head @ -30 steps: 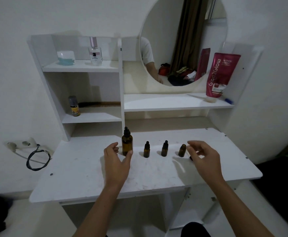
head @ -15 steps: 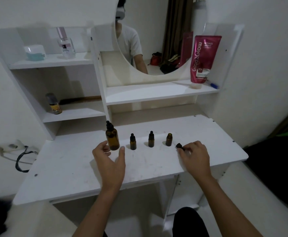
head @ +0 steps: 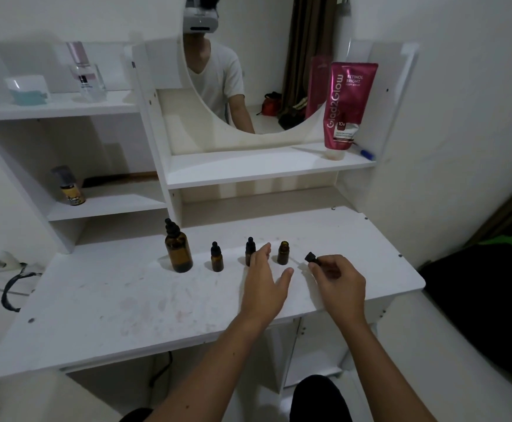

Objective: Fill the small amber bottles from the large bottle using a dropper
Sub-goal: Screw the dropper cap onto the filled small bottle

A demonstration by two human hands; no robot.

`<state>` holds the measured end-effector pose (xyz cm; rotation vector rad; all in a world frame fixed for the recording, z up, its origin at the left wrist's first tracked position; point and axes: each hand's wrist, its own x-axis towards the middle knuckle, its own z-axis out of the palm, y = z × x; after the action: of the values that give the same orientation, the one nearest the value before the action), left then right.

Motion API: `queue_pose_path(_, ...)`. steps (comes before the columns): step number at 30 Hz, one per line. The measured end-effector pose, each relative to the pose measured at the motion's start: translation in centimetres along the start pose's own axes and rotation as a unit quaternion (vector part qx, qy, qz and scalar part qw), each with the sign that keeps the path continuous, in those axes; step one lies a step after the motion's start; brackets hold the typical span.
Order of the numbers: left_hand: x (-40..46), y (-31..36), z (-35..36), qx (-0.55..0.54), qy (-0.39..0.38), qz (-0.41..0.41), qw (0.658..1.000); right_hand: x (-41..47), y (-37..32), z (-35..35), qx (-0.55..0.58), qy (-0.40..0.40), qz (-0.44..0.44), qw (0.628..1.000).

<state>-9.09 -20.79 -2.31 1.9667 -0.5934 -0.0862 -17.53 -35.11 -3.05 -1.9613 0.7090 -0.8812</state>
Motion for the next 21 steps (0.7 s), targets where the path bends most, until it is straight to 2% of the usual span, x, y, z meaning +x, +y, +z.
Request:
queue_pose_path(8,1.9,0.7,0.9,0.054,0.032,0.005,0.998,0.0,-0.4,-0.7,0.116,0.006,0.058,0.992)
queue_pose_path(14,2.0,0.7,0.9,0.046,0.049,0.002,0.998,0.7,-1.0,-1.1,0.254,0.011,0.034,0.967)
queue_pose_path(21,2.0,0.1,0.9,0.049,0.046,0.021,0.998,2.1,-3.0,0.5,0.231,-0.039,-0.035,0.971)
